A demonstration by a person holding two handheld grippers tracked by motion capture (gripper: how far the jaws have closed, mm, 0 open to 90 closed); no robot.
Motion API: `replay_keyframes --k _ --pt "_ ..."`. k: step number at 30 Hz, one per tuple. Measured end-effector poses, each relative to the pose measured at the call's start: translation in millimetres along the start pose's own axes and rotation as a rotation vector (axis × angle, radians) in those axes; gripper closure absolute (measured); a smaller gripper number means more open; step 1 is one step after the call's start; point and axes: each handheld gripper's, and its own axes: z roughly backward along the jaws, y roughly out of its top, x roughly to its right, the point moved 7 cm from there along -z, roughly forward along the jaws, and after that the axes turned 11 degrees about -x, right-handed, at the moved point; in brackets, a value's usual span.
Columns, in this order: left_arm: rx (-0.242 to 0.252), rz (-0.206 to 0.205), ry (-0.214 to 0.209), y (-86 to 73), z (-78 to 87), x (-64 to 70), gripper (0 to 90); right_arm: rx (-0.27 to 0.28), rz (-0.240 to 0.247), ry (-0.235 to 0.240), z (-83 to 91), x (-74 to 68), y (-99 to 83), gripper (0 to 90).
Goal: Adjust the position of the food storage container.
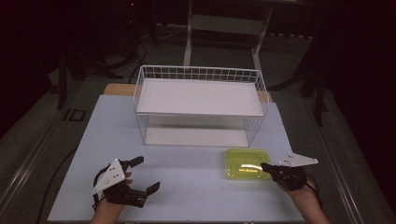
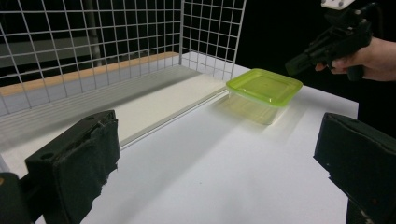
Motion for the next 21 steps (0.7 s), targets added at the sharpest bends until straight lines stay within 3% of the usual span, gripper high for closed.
replay_keyframes --k 7,10,15,21 --pt "-0.009 -0.003 -0.001 -1.0 -1.1 -0.2 0.7 -0.027 -0.062 -0.064 -2.8 36.6 -14.0 90.0" --pt "-0.011 -0.003 -0.003 -1.4 -1.7 0.1 0.7 -0.039 -0.071 -0.084 -6.6 45.7 -17.5 90.0" --pt "-0.011 -0.002 -0.005 -1.6 -1.7 -0.2 0.7 -0.068 -0.079 -0.105 -15.4 54.3 -21.5 90.0" --pt "-0.015 -0.002 -0.006 -2.2 -2.5 -0.3 0.7 -0.074 -0.082 -0.099 -23.1 51.8 -20.8 90.0"
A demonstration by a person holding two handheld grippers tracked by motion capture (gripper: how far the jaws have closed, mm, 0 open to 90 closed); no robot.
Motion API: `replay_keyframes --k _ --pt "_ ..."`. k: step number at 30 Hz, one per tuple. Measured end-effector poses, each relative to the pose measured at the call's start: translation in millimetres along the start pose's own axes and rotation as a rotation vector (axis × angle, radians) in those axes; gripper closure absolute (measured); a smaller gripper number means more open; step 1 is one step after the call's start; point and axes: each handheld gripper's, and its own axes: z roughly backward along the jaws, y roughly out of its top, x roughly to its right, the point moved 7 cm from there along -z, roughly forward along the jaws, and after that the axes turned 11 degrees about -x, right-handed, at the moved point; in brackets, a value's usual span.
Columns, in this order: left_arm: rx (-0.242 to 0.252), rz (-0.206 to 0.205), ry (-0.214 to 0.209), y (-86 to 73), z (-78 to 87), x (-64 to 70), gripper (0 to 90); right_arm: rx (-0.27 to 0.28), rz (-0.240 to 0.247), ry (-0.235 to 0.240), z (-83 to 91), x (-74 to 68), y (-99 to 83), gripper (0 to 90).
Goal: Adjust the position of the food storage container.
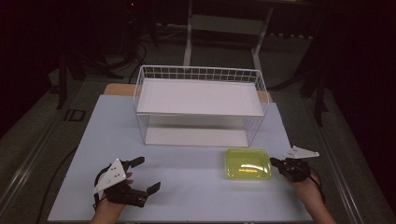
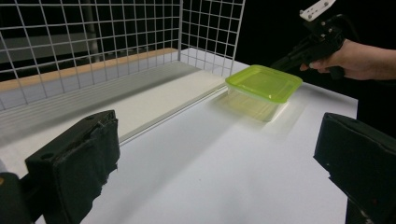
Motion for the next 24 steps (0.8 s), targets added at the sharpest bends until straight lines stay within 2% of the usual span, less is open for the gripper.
replay_keyframes --k 8,24 --pt "-0.003 0.001 -0.002 -0.2 -0.4 0.9 0.7 0.013 0.008 0.025 -1.3 -9.5 6.8 90.0" --pt "-0.005 0.003 -0.01 -0.5 -0.8 1.6 0.7 0.03 0.05 0.106 -9.5 -43.9 26.1 90.0"
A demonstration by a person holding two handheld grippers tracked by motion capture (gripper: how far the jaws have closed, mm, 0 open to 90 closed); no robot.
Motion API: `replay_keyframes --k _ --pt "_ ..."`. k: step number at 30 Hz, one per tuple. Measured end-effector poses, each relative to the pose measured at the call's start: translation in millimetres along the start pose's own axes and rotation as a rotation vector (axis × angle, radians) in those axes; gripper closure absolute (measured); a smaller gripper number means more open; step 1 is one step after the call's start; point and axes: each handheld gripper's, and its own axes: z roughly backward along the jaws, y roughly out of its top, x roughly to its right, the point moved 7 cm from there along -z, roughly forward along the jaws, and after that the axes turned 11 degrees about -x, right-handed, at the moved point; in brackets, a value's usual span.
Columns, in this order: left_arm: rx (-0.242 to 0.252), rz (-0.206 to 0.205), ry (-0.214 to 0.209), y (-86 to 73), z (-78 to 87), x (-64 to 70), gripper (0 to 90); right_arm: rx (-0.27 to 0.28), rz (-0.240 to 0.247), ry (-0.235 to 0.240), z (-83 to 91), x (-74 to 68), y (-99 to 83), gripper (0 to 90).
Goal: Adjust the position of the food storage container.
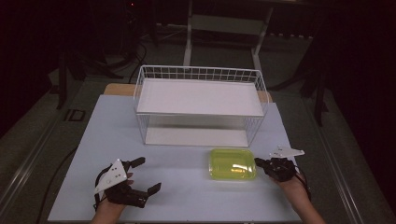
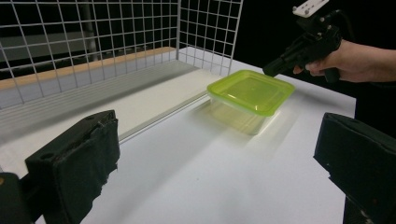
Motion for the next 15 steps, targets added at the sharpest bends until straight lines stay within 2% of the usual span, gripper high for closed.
replay_keyframes --k 15 --pt "-0.004 0.001 -0.007 -1.0 -1.2 1.0 0.7 -0.006 0.06 0.061 -13.7 -32.7 22.4 90.0"
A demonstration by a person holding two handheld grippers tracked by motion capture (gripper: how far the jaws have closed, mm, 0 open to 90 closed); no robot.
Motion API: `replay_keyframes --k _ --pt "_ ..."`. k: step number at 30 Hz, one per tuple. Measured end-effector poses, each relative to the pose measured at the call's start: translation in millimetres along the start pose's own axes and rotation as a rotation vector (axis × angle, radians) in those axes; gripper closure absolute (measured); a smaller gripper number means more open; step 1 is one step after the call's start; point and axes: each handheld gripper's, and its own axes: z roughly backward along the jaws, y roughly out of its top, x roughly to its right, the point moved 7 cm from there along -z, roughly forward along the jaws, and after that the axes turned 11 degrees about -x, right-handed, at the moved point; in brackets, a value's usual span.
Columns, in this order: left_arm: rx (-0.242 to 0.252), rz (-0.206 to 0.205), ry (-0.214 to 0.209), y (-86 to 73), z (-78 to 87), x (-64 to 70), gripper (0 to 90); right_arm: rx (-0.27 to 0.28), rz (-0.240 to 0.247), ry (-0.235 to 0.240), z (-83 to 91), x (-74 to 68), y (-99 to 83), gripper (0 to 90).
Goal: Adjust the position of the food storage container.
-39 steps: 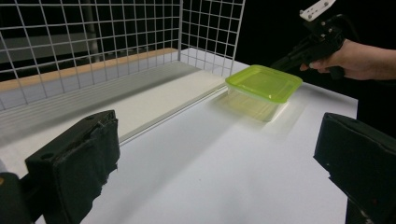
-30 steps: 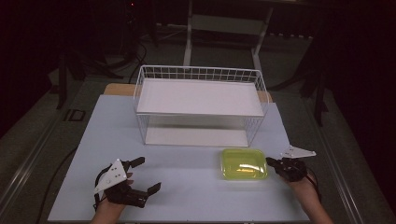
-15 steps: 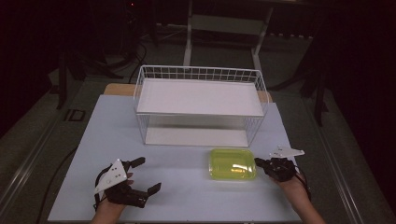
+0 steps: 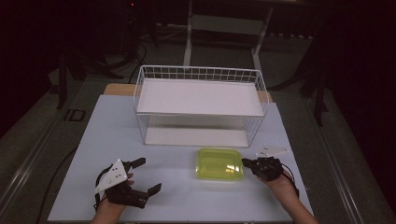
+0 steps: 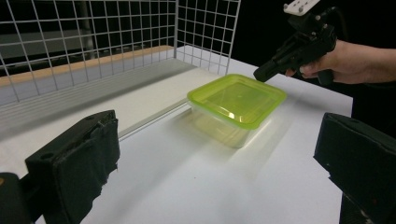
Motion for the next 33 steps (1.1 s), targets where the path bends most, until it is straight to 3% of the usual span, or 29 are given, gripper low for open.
replay_keyframes --k 9,33 --pt "-0.002 -0.001 -0.001 -0.3 0.1 0.2 0.7 -0.001 0.026 0.042 -9.4 -17.8 14.2 90.0" --pt "-0.007 -0.004 -0.004 -0.7 -0.4 1.7 0.7 -0.003 0.106 0.049 -37.1 -39.4 42.8 90.0"
